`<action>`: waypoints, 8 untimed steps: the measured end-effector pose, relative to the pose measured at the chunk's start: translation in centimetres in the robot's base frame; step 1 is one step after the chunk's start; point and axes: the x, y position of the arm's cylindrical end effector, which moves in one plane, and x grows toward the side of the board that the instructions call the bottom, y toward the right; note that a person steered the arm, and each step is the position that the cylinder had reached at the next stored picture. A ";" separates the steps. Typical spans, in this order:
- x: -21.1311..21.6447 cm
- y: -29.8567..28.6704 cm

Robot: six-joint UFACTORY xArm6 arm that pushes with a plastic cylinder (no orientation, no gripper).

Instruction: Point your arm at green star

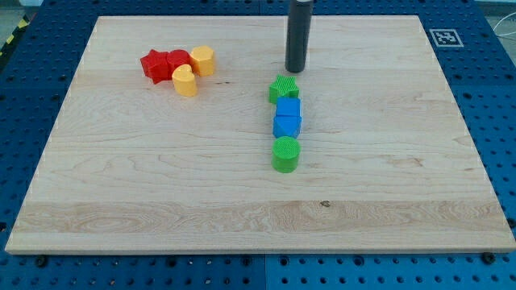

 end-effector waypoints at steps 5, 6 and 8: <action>4.8 1.4; 4.8 0.9; 5.2 -0.9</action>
